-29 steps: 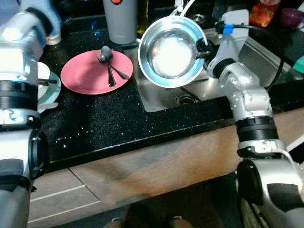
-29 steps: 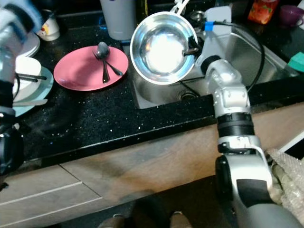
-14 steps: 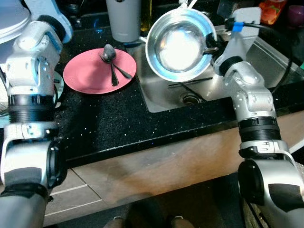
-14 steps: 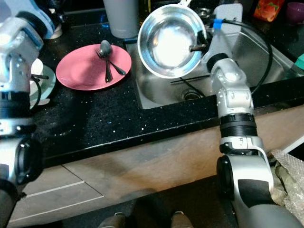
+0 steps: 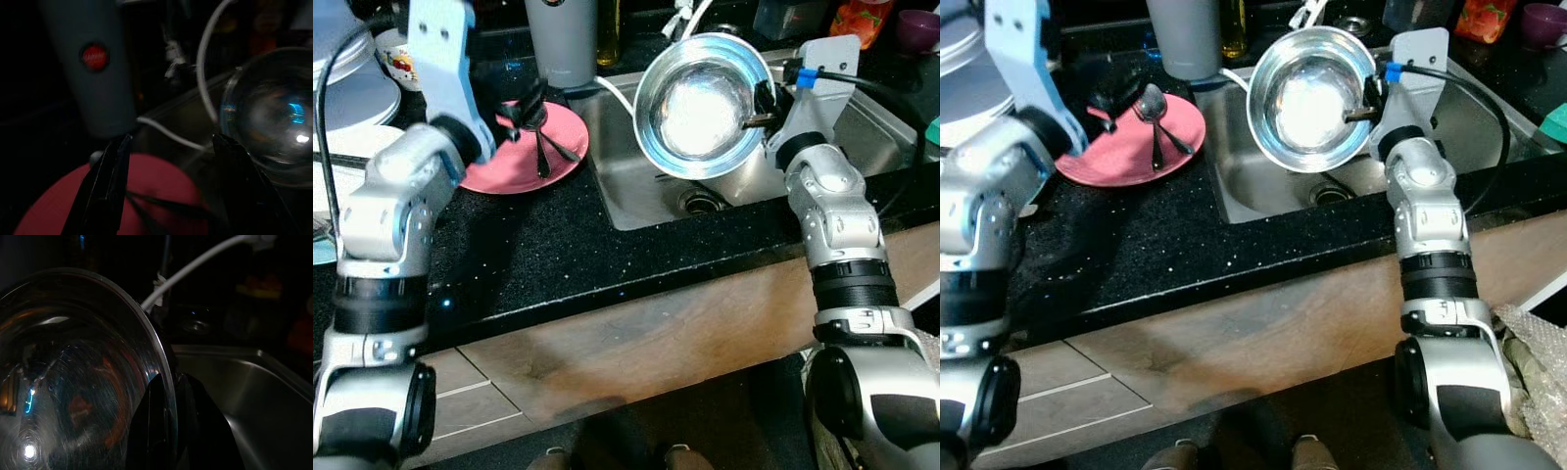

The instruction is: Kitchen organization

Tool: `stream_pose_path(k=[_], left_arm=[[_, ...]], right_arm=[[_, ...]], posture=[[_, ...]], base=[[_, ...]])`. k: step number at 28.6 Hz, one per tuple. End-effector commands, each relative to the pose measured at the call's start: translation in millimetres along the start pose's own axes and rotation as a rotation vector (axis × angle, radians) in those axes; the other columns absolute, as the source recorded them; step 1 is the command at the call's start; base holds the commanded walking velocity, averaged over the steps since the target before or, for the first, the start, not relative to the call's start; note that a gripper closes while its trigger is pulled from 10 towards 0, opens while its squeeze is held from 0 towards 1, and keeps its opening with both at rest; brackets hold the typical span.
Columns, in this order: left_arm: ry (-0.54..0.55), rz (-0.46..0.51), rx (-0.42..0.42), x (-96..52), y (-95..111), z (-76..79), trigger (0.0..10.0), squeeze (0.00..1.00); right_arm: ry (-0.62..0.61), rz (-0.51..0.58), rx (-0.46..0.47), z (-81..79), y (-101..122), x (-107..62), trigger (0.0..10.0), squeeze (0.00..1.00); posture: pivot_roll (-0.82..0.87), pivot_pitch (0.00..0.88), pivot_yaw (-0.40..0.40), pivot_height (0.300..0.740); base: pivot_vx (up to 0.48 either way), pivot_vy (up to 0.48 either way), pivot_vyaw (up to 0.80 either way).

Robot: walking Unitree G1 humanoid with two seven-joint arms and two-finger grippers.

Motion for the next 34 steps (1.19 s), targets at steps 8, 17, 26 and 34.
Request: stream_pose_path(k=[8, 17, 26, 34], left_arm=[[-0.327, -0.018, 0.175, -8.7, -6.1, 54.6, 10.0, 0.0], [-0.392, -0.096, 0.176, -16.9, -20.1, 68.1, 10.0, 0.0], [-0.466, -0.201, 0.206, -32.3, -42.4, 73.3, 10.0, 0.0], [-0.524, -0.232, 0.195, -37.2, -47.6, 84.8, 10.0, 0.0]], right_arm=[[0.053, -0.05, -0.113, -4.5, -21.1, 4.2, 10.0, 0.0], [0.105, -0.143, -0.28, -8.3, -44.6, 8.5, 10.0, 0.0], [0.193, -0.207, -0.397, -26.4, -59.8, 13.7, 10.0, 0.0], [0.296, -0.265, -0.389, -46.6, -69.0, 14.3, 10.0, 0.0]], posture=[[0.05, 0.119, 0.031, 0.74], [0.05, 0.129, 0.033, 0.74], [0.06, 0.139, 0.016, 0.74], [0.06, 0.143, 0.009, 0.74]], base=[[0.0, 0.0, 0.0], [0.0, 0.0, 0.0], [0.0, 0.0, 0.0], [0.0, 0.0, 0.0]])
Point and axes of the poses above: a point about 5 cm out from each wrist's last joint towards the gripper, its own x axis pointing out of the wrist towards the gripper, its own y axis along the axis of the wrist's last joint, z = x × y, the point moved 4 cm from there along x, pointing out of the wrist towards the gripper, and after that the axes turned 10 degrees about x, right-handed, at the moved point
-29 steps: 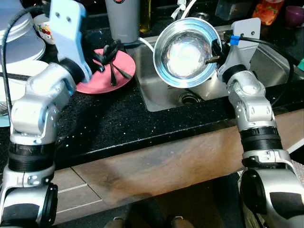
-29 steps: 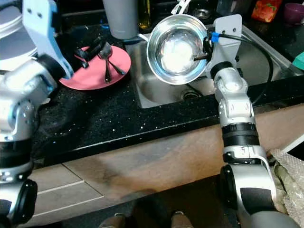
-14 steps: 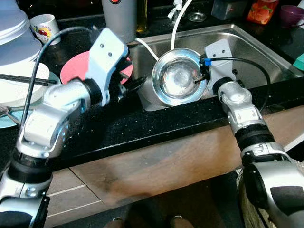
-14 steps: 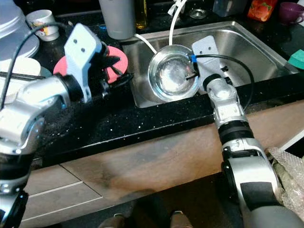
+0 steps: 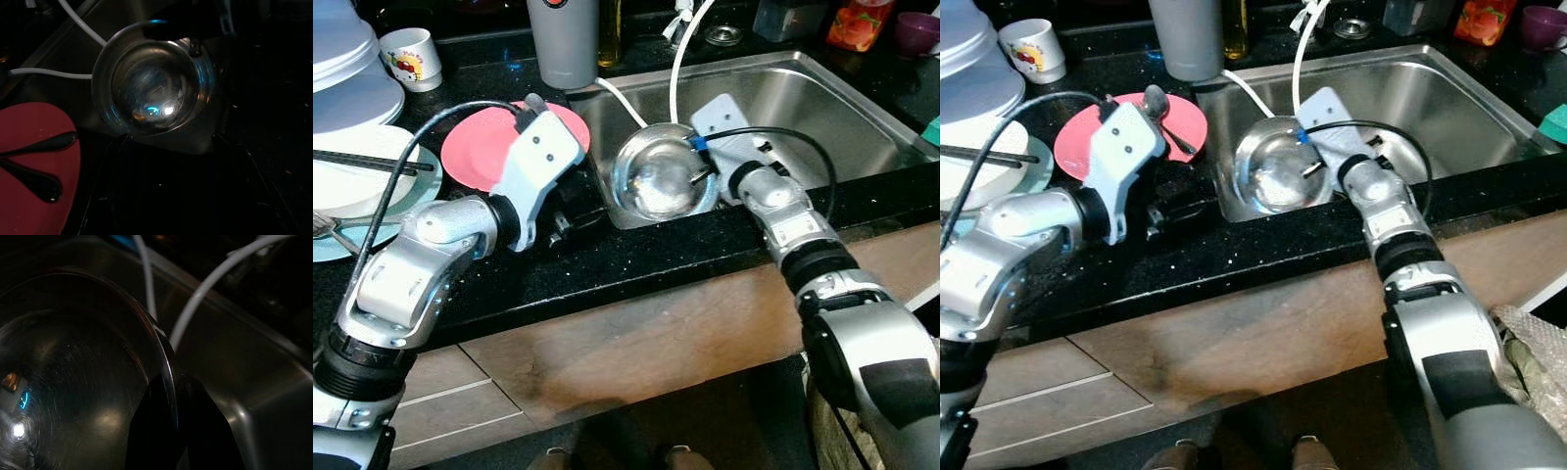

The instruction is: Kitchen organization

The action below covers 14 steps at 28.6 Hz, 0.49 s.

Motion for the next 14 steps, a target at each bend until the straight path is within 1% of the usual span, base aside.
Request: stream_pose_path(k=[1, 6, 11, 14], left_arm=[[-0.034, -0.022, 0.002, -0.1, -3.4, 7.9, 10.0, 0.0], [-0.046, -0.026, 0.008, 2.0, -2.9, 8.7, 10.0, 0.0], [-0.056, -0.038, 0.024, 3.6, -3.8, 9.0, 10.0, 0.0], [-0.058, -0.041, 0.032, 4.3, -3.7, 9.3, 10.0, 0.0]], right_arm=[[0.046, 0.016, -0.003, -5.3, 8.5, 2.6, 10.0, 0.0], [0.105, -0.015, -0.008, -12.8, 3.9, 3.0, 10.0, 0.0], [0.15, -0.076, -0.061, -17.2, -7.7, 1.5, 10.0, 0.0], [0.158, -0.096, -0.068, -17.7, -11.7, 0.8, 10.0, 0.0]], posture=[[0.06, 0.143, 0.009, 0.74], [0.06, 0.143, 0.01, 0.74], [0.05, 0.144, 0.015, 0.74], [0.06, 0.143, 0.015, 0.74]], base=[[0.0, 0.0, 0.0], [0.0, 0.0, 0.0], [0.0, 0.0, 0.0], [0.0, 0.0, 0.0]])
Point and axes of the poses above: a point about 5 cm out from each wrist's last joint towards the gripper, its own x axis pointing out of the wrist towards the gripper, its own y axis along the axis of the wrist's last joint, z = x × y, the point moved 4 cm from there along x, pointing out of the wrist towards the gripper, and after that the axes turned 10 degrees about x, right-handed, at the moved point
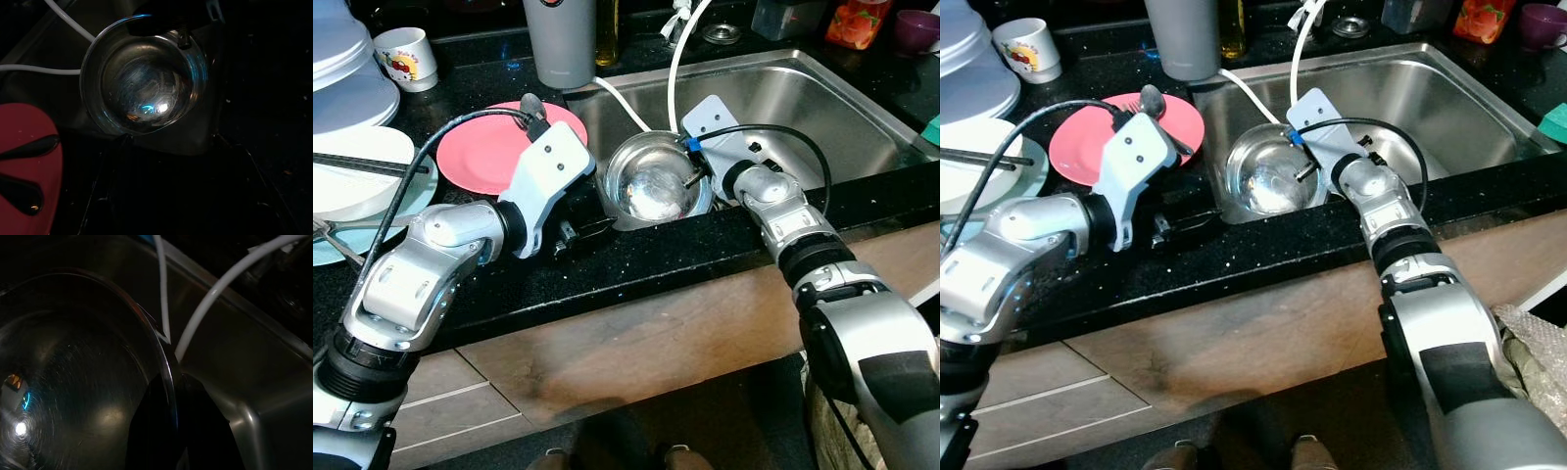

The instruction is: Kitchen organization

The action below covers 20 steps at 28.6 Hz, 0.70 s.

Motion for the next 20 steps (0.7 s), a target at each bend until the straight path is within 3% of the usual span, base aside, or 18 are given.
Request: stream_pose_path(k=[1, 6, 7, 8, 9, 10, 11, 13, 15, 16, 17, 18, 20], left_arm=[[-0.01, -0.016, 0.014, -0.1, -1.0, 0.2, 10.0, 0.0], [-0.015, -0.023, 0.027, 0.6, -1.3, 0.2, 10.0, 0.0], [-0.017, -0.026, 0.031, 0.6, -1.7, 0.2, 10.0, 0.0], [-0.017, -0.027, 0.034, 0.6, -1.8, 0.2, 10.0, 0.0], [-0.017, -0.027, 0.035, 0.5, -1.8, 0.2, 10.0, 0.0], [-0.017, -0.027, 0.036, 0.7, -1.7, 0.3, 10.0, 0.0], [-0.016, -0.027, 0.036, 0.7, -1.6, 0.4, 10.0, 0.0], [-0.014, -0.026, 0.039, 0.9, -1.5, 0.2, 10.0, 0.0], [-0.011, -0.026, 0.042, 1.0, -1.6, -0.4, 10.0, 0.0], [-0.007, -0.027, 0.044, 0.8, -1.7, -1.1, 10.0, 0.0], [-0.006, -0.027, 0.045, 0.8, -1.8, -1.4, 10.0, 0.0], [-0.001, -0.026, 0.045, 0.5, -1.6, -2.4, 10.0, 0.0], [0.003, -0.025, 0.045, 0.4, -1.5, -3.1, 10.0, 0.0]], right_arm=[[0.073, -0.061, -0.014, -13.4, -13.2, 1.0, 10.0, 0.0], [0.085, -0.1, -0.021, -14.4, -20.3, 0.1, 10.0, 0.0], [0.089, -0.11, -0.025, -14.9, -22.5, -0.2, 10.0, 0.46], [0.091, -0.116, -0.024, -15.3, -23.5, -0.4, 10.0, 0.56], [0.093, -0.119, -0.023, -15.5, -24.1, -0.4, 10.0, 0.56], [0.095, -0.124, -0.026, -15.4, -25.0, -0.7, 10.0, 0.81], [0.095, -0.127, -0.03, -15.3, -25.8, -0.9, 10.0, 0.95], [0.094, -0.132, -0.034, -14.7, -26.9, -1.3, 10.0, 1.0], [0.089, -0.133, -0.035, -13.6, -27.2, -1.5, 10.0, 0.98], [0.079, -0.134, -0.037, -11.8, -27.2, -1.8, 10.0, 0.8], [0.077, -0.134, -0.037, -11.3, -27.2, -1.8, 10.0, 0.8], [0.067, -0.13, -0.036, -9.5, -26.4, -1.9, 10.0, 0.0], [0.061, -0.127, -0.035, -8.3, -25.7, -2.0, 10.0, 0.0]], posture=[[0.06, 0.143, 0.016, 0.74], [0.06, 0.144, 0.012, 0.74], [0.06, 0.143, 0.012, 0.74], [0.06, 0.143, 0.012, 0.74], [0.06, 0.143, 0.012, 0.74], [0.06, 0.142, 0.011, 0.74], [0.06, 0.142, 0.011, 0.74], [0.06, 0.141, 0.011, 0.74], [0.06, 0.141, 0.011, 0.74], [0.06, 0.139, 0.011, 0.74], [0.06, 0.139, 0.011, 0.74], [0.06, 0.14, 0.012, 0.74], [0.06, 0.14, 0.011, 0.74]], base=[[0.0, 0.0, 0.0], [0.0, 0.0, 0.0], [0.0, 0.0, 0.0], [0.0, 0.0, 0.0], [0.0, 0.0, 0.0], [0.0, 0.0, 0.0], [0.0, 0.0, 0.0], [0.0, 0.0, 0.0], [0.0, 0.0, 0.0], [0.0, 0.0, 0.0], [0.0, 0.0, 0.0], [0.0, 0.0, 0.0], [0.0, 0.0, 0.0]])
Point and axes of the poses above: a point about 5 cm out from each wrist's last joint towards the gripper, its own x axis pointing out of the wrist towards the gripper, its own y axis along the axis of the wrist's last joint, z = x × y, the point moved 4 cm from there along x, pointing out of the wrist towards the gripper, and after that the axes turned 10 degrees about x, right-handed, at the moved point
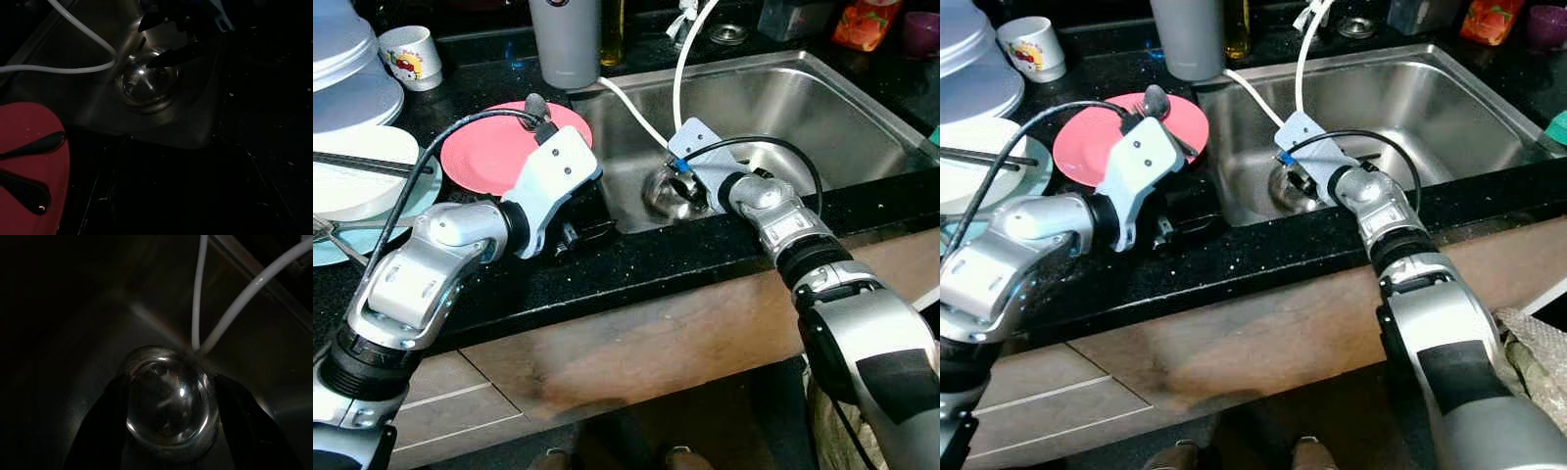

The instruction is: Kitchen organization

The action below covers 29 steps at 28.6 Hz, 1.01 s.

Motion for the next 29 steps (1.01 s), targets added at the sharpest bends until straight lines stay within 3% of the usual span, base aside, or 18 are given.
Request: stream_pose_path(k=[1, 6, 7, 8, 9, 10, 12, 18, 22, 23, 29], left_arm=[[0.02, -0.007, 0.0, 0.1, -0.8, -4.1, 10.0, 0.0], [0.166, 0.055, -0.095, -2.7, 8.7, -28.1, 10.0, 0.0], [0.246, 0.06, -0.148, -4.7, 9.3, -41.1, 10.0, 0.0], [0.362, 0.061, -0.261, -8.7, 7.8, -60.5, 10.0, 0.0], [0.398, 0.06, -0.31, -10.3, 6.7, -66.7, 10.0, 0.0], [0.412, 0.06, -0.333, -11.0, 6.2, -69.4, 10.0, 0.0], [0.55, 0.039, -0.284, -18.7, 5.3, -85.6, 10.0, 0.0], [0.628, 0.029, -0.261, -22.8, 2.1, -94.1, 10.0, 0.0], [0.669, 0.007, -0.294, -24.2, -4.0, -97.2, 10.0, 0.0], [0.692, -0.021, -0.32, -25.0, -9.7, -98.5, 10.0, 0.0], [0.72, -0.035, -0.365, -24.6, -16.8, -96.8, 10.0, 0.0]], right_arm=[[-0.026, -0.021, 0.019, 3.8, -7.4, -1.5, 10.0, 0.0], [-0.177, 0.136, 0.111, 28.8, 18.0, -7.4, 10.0, 0.0], [-0.235, 0.239, 0.21, 41.1, 33.5, -12.5, 10.0, 0.0], [-0.305, 0.365, 0.353, 59.4, 51.2, -22.1, 10.0, 0.0], [-0.322, 0.396, 0.396, 64.9, 55.5, -25.3, 10.0, 0.0], [-0.326, 0.403, 0.41, 66.8, 56.6, -26.3, 10.0, 0.0], [-0.355, 0.441, 0.509, 75.2, 59.2, -31.4, 10.0, 0.0], [-0.395, 0.514, 0.629, 78.7, 57.3, -44.0, 10.0, 0.0], [-0.415, 0.549, 0.653, 77.2, 57.4, -51.6, 10.0, 0.0], [-0.428, 0.57, 0.67, 73.5, 57.1, -58.5, 10.0, 0.0], [-0.412, 0.554, 0.704, 59.8, 52.0, -64.1, 10.0, 0.0]], posture=[[0.06, 0.138, 0.011, 0.74], [0.06, 0.139, 0.01, 0.74], [0.06, 0.139, 0.006, 0.74], [0.06, 0.137, 0.007, 0.74], [0.06, 0.137, 0.007, 0.74], [0.06, 0.137, 0.007, 0.74], [0.05, 0.134, 0.01, 0.74], [0.04, 0.128, 0.016, 0.74], [0.04, 0.127, 0.017, 0.74], [0.04, 0.126, 0.019, 0.74], [0.04, 0.127, 0.019, 0.74]], base=[[0.0, 0.0, 0.0], [0.0, 0.0, 0.0], [0.0, 0.0, 0.0], [0.0, 0.0, 0.0], [0.0, 0.0, 0.0], [0.0, 0.0, 0.0], [0.0, 0.0, 0.0], [0.0, 0.0, 0.0], [0.0, 0.0, 0.0], [0.0, 0.0, 0.0], [0.0, 0.0, 0.0]])
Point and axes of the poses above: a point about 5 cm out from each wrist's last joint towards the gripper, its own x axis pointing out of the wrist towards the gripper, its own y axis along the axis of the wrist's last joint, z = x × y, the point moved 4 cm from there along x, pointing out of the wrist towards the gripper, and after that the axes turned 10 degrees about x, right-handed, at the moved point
